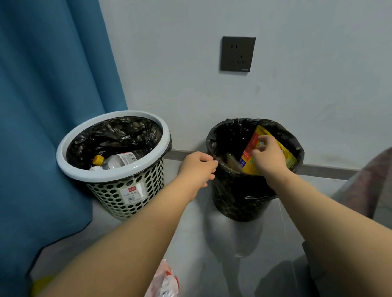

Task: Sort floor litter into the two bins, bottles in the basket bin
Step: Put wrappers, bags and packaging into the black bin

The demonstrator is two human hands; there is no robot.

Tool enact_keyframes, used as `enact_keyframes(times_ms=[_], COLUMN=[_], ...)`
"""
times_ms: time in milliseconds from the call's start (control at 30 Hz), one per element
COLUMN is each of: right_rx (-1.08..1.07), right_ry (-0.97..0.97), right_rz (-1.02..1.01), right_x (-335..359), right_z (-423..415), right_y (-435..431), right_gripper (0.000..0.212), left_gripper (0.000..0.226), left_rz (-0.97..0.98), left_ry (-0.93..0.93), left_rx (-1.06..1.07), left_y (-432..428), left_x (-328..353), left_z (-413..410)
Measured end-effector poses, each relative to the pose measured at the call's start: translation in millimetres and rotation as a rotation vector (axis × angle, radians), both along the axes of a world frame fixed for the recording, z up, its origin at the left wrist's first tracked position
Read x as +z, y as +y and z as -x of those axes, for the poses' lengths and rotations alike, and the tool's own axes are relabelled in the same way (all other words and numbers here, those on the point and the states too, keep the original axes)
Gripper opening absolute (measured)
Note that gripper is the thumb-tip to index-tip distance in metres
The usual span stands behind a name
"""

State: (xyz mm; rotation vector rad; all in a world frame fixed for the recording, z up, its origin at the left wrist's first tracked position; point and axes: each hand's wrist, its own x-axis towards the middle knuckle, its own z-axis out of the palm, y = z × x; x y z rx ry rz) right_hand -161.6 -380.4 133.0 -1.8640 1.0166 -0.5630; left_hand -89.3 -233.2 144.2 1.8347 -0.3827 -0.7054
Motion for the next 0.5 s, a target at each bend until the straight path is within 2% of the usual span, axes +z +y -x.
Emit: enact_keyframes(times_ms=[67, 200, 300, 500], right_rx=[-0.022, 0.019, 0.094, 0.317], right_ry=[-0.03, -0.128, -0.159, 0.024], right_rz=[0.024, 0.071, 0.058, 0.062], right_x=[-0.9, -4.0, -15.2, -59.4], right_z=[-1.9, -9.9, -16.6, -27.4], right_y=[7.2, 41.7, 73.8, 135.6], right_gripper=[0.042, 0.035, 0.03, 0.027], left_gripper=[0.003, 0.013, 0.006, 0.018], left_rz=[-0.019, -0.063, -0.117, -0.284], left_ry=[-0.034, -0.109, -0.181, -0.293], left_rx=[-0.009, -0.018, -0.013, 0.0], left_y=[5.1, 23.0, 45.4, 114.4], left_x=[-6.0, -20.1, -27.7, -57.5], left_z=[-2.1, -8.3, -12.4, -16.8])
